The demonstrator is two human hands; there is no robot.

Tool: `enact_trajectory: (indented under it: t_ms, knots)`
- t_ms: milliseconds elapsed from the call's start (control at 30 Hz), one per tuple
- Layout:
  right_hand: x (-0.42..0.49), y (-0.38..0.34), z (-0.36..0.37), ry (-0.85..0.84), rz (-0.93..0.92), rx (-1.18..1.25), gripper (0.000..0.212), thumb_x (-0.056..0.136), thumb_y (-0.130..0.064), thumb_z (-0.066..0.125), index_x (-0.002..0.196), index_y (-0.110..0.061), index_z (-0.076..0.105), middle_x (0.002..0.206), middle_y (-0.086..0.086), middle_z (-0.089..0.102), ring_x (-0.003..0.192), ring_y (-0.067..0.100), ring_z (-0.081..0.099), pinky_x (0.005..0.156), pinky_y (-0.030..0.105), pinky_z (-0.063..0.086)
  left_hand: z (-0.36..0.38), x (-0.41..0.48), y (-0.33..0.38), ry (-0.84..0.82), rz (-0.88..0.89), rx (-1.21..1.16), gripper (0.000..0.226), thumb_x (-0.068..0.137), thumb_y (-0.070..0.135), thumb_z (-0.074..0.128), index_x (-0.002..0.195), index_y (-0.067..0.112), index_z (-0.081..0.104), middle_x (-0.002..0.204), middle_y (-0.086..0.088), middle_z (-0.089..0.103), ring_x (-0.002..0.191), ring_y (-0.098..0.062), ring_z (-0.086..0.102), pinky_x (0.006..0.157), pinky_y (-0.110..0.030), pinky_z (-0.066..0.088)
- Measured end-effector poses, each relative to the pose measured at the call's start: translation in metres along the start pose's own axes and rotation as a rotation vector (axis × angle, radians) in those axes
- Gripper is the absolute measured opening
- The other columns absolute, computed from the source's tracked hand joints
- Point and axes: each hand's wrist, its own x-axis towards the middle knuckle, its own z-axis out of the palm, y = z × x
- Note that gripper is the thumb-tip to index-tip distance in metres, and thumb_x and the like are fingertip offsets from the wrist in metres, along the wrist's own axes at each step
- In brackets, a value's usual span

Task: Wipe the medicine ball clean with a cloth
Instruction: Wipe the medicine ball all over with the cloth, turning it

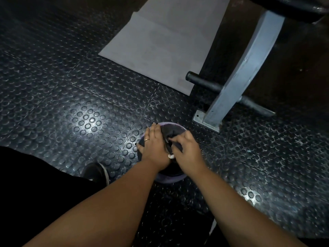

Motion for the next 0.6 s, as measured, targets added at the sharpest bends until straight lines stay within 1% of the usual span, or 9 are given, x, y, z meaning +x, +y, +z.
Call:
enact_trajectory:
  t_ms: [67,167,233,300,333,400,467,533,600]
  knots:
    - [-0.011,0.001,0.004,0.047,-0.009,0.052,0.022,0.086,-0.006,0.062,0.106,-0.012,0.069,0.101,-0.003,0.049,0.096,0.007,0.053,0.093,0.022,0.045,0.002,0.002,-0.006,0.038,0.015,-0.028,0.097,0.087,0.038,0.064,0.159,0.016,0.001,0.167,0.003,-0.004,0.154,-0.021,-0.007,0.116,-0.07,0.008]
    - [-0.006,-0.004,0.014,0.114,-0.037,0.036,0.02,0.086,-0.007,0.062,0.105,-0.012,0.069,0.099,-0.002,0.049,0.091,0.006,0.051,0.087,0.018,0.044,0.003,0.003,-0.016,0.073,0.038,-0.031,0.094,0.088,0.033,0.063,0.158,0.017,0.003,0.167,0.004,-0.002,0.154,-0.021,-0.005,0.118,-0.067,0.011]
    - [0.01,-0.008,0.018,0.13,0.012,-0.005,0.02,0.089,-0.012,0.06,0.107,-0.012,0.069,0.101,0.0,0.048,0.088,0.011,0.052,0.085,0.022,0.045,-0.002,0.005,-0.017,0.055,0.046,-0.04,0.11,0.079,0.035,0.076,0.158,0.014,0.002,0.166,0.001,-0.001,0.154,-0.022,-0.005,0.122,-0.06,0.006]
    - [0.036,-0.007,0.017,0.119,0.119,-0.035,0.022,0.092,-0.015,0.056,0.11,-0.01,0.067,0.107,0.005,0.048,0.09,0.018,0.054,0.087,0.027,0.045,-0.007,0.0,-0.016,0.015,0.048,-0.027,0.141,0.056,0.049,0.092,0.158,0.011,0.0,0.166,-0.001,0.001,0.153,-0.021,-0.006,0.124,-0.045,0.001]
    - [0.05,-0.004,0.014,0.093,0.174,-0.05,0.023,0.093,-0.015,0.055,0.112,-0.009,0.067,0.11,0.008,0.048,0.093,0.022,0.055,0.087,0.027,0.044,-0.007,-0.003,-0.016,0.007,0.05,-0.016,0.152,0.046,0.056,0.093,0.157,0.011,0.0,0.166,-0.001,0.001,0.153,-0.02,-0.006,0.124,-0.045,0.002]
    - [0.078,0.005,0.007,0.004,0.254,-0.075,0.025,0.093,-0.016,0.055,0.113,-0.007,0.067,0.114,0.014,0.05,0.1,0.028,0.056,0.085,0.025,0.041,-0.004,-0.008,-0.018,0.001,0.047,0.017,0.161,0.036,0.067,0.09,0.157,0.017,-0.002,0.166,0.004,-0.001,0.153,-0.018,-0.006,0.123,-0.055,0.009]
    - [0.094,0.013,0.002,-0.087,0.292,-0.056,0.025,0.092,-0.018,0.059,0.113,-0.008,0.068,0.115,0.015,0.051,0.103,0.03,0.056,0.082,0.023,0.04,0.0,-0.007,-0.018,0.004,0.028,0.027,0.16,0.034,0.07,0.088,0.157,0.022,-0.003,0.166,0.009,-0.002,0.153,-0.016,-0.006,0.119,-0.063,0.014]
    - [0.097,0.013,0.001,-0.117,0.299,-0.006,0.024,0.093,-0.017,0.059,0.113,-0.007,0.068,0.11,0.01,0.048,0.102,0.028,0.056,0.077,0.022,0.04,-0.002,-0.002,-0.017,0.001,-0.004,0.003,0.159,0.034,0.069,0.088,0.157,0.022,-0.001,0.165,0.009,0.0,0.153,-0.016,-0.004,0.119,-0.064,0.014]
    - [0.091,0.008,0.001,-0.107,0.25,0.005,0.022,0.093,-0.014,0.057,0.112,-0.007,0.067,0.104,0.005,0.043,0.096,0.024,0.055,0.075,0.02,0.038,-0.003,0.001,-0.02,0.014,0.008,-0.024,0.16,0.03,0.073,0.083,0.157,0.022,0.002,0.165,0.007,0.005,0.153,-0.017,-0.001,0.119,-0.062,0.016]
